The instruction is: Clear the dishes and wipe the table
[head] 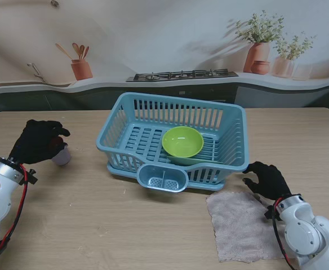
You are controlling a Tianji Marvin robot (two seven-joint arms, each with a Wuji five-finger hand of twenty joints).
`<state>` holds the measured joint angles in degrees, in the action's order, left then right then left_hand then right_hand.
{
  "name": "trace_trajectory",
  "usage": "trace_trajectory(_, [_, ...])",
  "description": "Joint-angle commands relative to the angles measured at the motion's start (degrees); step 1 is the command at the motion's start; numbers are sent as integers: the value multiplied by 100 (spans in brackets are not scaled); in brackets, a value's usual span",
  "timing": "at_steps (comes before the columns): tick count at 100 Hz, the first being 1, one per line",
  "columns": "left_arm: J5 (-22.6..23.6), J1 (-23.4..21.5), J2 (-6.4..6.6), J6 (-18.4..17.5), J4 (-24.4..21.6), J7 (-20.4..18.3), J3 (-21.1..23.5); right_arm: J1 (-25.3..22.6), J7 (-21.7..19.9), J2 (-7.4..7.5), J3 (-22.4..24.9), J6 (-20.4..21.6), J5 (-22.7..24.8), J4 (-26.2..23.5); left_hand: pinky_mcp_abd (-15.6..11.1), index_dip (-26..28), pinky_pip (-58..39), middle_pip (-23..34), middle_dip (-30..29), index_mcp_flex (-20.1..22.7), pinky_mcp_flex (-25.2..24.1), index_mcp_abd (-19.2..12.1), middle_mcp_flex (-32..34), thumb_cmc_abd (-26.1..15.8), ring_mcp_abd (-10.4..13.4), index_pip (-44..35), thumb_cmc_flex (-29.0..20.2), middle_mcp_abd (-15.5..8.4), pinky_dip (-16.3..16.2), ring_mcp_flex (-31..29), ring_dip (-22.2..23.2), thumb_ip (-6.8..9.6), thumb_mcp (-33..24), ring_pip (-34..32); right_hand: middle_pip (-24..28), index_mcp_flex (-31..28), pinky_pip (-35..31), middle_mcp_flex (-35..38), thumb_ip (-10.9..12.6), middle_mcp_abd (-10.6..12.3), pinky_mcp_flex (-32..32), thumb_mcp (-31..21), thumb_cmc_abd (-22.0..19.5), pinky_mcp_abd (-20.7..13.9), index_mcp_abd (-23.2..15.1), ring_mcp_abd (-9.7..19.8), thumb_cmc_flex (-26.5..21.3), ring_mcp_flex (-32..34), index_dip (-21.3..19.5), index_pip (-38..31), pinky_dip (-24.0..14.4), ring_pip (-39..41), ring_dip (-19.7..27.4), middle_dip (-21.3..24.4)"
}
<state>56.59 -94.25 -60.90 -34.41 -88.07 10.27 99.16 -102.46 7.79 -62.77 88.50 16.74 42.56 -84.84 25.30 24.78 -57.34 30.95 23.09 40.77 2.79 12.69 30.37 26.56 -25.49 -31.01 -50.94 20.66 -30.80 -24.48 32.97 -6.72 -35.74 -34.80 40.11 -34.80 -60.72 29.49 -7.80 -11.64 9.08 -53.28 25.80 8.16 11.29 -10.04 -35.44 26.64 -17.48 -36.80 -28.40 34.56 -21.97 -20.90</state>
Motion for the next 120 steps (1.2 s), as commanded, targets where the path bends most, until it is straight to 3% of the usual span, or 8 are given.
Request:
trace_trajectory(1, [132,-73,39,69,138,37,25,-34,-88,4,-25,-19,12,-35,32,54,220,-82,-76,-307,-172,30,-223,-85,44,141,165,-116,171,217,-64,45,-269,111,-71,-103,83,28,212,3,-102,-111,120,-75,12,73,140,-186,-56,44,-50,-70,35,62])
trace_trajectory(19, [286,-136,76,254,273,38,23,-37,-121,8,-51,-57,3,-50,-64,3,560,-164,-118,-337,-484,37,-405,-109,131,327,665,-182,388,471,-48,192,-611,332,-77,-103,92,26,213,9,-110,-109,123,-84,9,73,147,-192,-58,46,-53,-69,34,64])
trace_trajectory(51, [544,-197,126,506,441,104,37,-34,-147,11,-73,-83,-2,-68,-396,-213,1681,-318,-210,-366,-869,1,-486,-1,333,681,1224,-414,605,1034,-21,122,-686,870,-82,-106,101,23,214,12,-117,-115,124,-82,6,78,152,-199,-61,49,-65,-70,35,65])
trace_trajectory(55, [576,-202,131,520,468,131,45,-32,-149,11,-77,-86,-2,-69,-415,-231,1761,-322,-213,-375,-883,5,-482,10,342,713,1269,-435,596,1065,-25,116,-678,901,-81,-105,102,26,215,12,-114,-116,126,-80,13,82,152,-201,-62,48,-67,-71,36,65])
trace_trajectory(59, [615,-211,136,536,493,167,52,-32,-152,11,-82,-93,-4,-73,-457,-274,2076,-332,-219,-356,-862,-2,-483,9,382,774,1316,-455,282,1106,2,97,-713,975,-81,-105,105,25,215,15,-118,-118,129,-86,13,76,153,-202,-62,49,-68,-72,36,65])
trace_trajectory(82, [735,-227,152,646,679,364,24,-43,-184,12,-122,-166,-15,-103,-606,-304,2515,-375,-241,-361,-865,-13,-486,56,496,840,1457,-502,262,1205,-69,90,-744,1141,-82,-106,110,28,214,8,-124,-122,135,-92,11,81,157,-207,-62,50,-73,-74,37,65])
trace_trajectory(91, [717,-189,151,665,802,431,-30,-43,-213,16,-128,-166,-23,-121,-698,-329,2791,-416,-259,-476,-845,-28,-657,82,732,907,1483,-560,173,1300,-190,84,-804,1331,-86,-106,115,26,214,14,-130,-127,142,-80,7,84,164,-207,-62,53,-74,-76,38,67])
trace_trajectory(120, [748,-110,160,696,1054,649,-113,-71,-322,27,-123,-170,-50,-206,-806,-360,3051,-473,-287,-777,-871,-156,-880,82,901,943,1546,-672,60,1454,-290,77,-824,1499,-87,-140,133,59,217,20,-145,-152,181,-82,-3,82,179,-208,-66,44,-76,-90,45,68])
